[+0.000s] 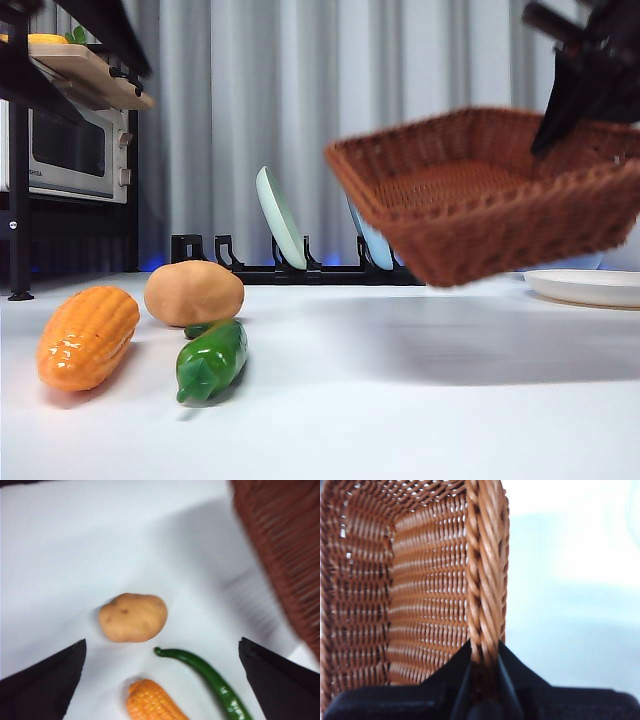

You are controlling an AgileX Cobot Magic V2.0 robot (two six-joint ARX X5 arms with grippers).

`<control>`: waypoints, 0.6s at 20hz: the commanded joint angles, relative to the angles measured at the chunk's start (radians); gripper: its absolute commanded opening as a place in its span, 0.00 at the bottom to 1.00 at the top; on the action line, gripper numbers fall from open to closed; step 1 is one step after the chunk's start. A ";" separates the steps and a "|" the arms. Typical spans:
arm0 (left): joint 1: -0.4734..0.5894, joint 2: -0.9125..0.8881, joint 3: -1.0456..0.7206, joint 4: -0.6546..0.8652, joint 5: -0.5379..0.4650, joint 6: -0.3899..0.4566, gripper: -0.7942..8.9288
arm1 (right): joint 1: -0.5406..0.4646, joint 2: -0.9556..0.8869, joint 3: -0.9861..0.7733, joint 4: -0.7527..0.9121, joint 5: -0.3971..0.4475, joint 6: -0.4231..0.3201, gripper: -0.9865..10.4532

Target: Pick up the basket,pick up the corn from the table,pick up the potato from the table,pick up the cucumber from the table,put all items into the basket

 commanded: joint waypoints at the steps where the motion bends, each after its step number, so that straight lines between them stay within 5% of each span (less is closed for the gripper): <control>1: -0.064 0.113 0.083 -0.034 -0.076 0.046 0.65 | 0.000 -0.043 0.005 0.014 -0.010 0.003 0.08; 5: -0.152 0.311 0.190 -0.036 -0.148 -0.038 0.70 | 0.000 -0.085 0.005 0.013 -0.011 0.003 0.08; 12: -0.187 0.497 0.212 0.012 -0.317 -0.033 0.71 | 0.000 -0.089 0.005 -0.008 -0.010 0.000 0.08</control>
